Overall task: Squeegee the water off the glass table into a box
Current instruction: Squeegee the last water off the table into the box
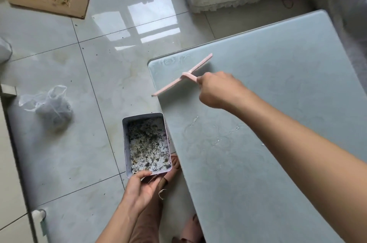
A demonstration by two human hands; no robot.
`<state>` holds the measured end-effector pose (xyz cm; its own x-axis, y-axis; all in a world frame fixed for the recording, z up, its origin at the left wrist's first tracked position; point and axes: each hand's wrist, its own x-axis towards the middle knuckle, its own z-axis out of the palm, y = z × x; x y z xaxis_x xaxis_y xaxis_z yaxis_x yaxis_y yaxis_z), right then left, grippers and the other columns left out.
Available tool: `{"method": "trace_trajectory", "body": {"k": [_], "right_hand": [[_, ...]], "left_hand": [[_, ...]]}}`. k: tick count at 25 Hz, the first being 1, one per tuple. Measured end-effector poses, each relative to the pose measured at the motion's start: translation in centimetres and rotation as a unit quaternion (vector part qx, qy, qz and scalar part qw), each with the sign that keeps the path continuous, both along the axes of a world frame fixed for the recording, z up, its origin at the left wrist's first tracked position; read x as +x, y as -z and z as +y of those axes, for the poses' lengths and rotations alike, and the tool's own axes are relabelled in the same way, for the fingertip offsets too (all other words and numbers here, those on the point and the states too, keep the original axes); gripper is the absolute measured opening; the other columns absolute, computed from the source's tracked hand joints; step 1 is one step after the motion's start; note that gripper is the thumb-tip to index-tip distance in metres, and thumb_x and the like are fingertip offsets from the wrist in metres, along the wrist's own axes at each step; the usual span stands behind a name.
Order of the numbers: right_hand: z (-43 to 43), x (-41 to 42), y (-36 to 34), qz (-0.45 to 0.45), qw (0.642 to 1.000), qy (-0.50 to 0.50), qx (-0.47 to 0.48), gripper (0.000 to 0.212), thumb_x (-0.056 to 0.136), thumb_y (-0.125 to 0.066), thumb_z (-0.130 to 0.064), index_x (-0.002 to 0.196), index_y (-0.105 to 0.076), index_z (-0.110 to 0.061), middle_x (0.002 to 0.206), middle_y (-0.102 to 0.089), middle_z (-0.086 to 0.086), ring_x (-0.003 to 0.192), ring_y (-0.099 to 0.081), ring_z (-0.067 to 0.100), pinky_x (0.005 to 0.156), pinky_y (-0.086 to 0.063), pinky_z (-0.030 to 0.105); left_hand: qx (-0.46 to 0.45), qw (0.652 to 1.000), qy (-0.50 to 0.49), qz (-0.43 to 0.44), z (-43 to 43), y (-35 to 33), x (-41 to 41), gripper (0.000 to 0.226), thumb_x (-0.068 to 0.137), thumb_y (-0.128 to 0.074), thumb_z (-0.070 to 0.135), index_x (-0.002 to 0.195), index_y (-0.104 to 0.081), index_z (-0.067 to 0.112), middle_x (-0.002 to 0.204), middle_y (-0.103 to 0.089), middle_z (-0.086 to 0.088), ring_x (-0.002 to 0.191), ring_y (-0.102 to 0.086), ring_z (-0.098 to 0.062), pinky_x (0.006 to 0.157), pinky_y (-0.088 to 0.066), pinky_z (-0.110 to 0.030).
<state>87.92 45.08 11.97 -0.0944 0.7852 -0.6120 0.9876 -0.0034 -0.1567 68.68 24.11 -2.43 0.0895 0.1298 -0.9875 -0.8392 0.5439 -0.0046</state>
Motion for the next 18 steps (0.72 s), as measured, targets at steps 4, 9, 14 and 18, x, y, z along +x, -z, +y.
{"method": "trace_trajectory", "body": {"k": [4, 9, 14, 18], "right_hand": [[-4.2, 2.4, 0.3, -0.014, 0.999, 0.002, -0.045, 0.028, 0.093, -0.038, -0.017, 0.115, -0.052, -0.027, 0.098, -0.059, 0.013, 0.077, -0.045, 0.03, 0.067, -0.036, 0.032], [-2.0, 4.7, 0.8, 0.085, 0.996, 0.03, -0.002, 0.019, 0.095, -0.039, -0.03, 0.109, -0.052, -0.031, 0.074, -0.054, -0.001, 0.071, -0.052, 0.029, 0.058, -0.039, 0.031], [-3.4, 4.8, 6.1, 0.161, 0.985, 0.062, -0.002, 0.041, 0.094, -0.043, -0.025, 0.133, -0.04, -0.039, 0.112, -0.063, 0.01, 0.089, -0.06, 0.036, 0.075, -0.052, 0.039], [-14.2, 10.2, 7.0, 0.142, 0.987, 0.074, 0.014, 0.054, 0.094, -0.047, -0.028, 0.139, -0.029, -0.052, 0.119, -0.065, 0.009, 0.108, -0.057, 0.035, 0.084, -0.047, 0.038]], "left_hand": [[0.01, 1.0, -0.001, 0.0, 0.1, 0.3, -0.2, 0.025, 0.085, -0.03, -0.012, 0.074, -0.048, 0.002, 0.098, -0.059, -0.03, 0.094, -0.057, -0.043, 0.057, -0.057, -0.046], [0.017, 1.0, -0.003, -0.002, 0.4, 0.6, 0.0, 0.023, 0.083, -0.031, -0.012, 0.078, -0.051, -0.003, 0.098, -0.059, -0.031, 0.093, -0.058, -0.044, 0.06, -0.057, -0.046], [0.029, 0.999, -0.011, 0.015, 0.1, 1.4, 1.1, 0.021, 0.083, -0.032, -0.01, 0.091, -0.052, -0.006, 0.094, -0.062, -0.034, 0.095, -0.058, -0.045, 0.068, -0.06, -0.044], [0.035, 0.998, -0.026, 0.039, -0.7, 1.9, 2.3, 0.032, 0.068, -0.039, -0.011, 0.097, -0.052, -0.008, 0.118, -0.053, -0.036, 0.114, -0.051, -0.05, 0.102, -0.04, -0.05]]}}
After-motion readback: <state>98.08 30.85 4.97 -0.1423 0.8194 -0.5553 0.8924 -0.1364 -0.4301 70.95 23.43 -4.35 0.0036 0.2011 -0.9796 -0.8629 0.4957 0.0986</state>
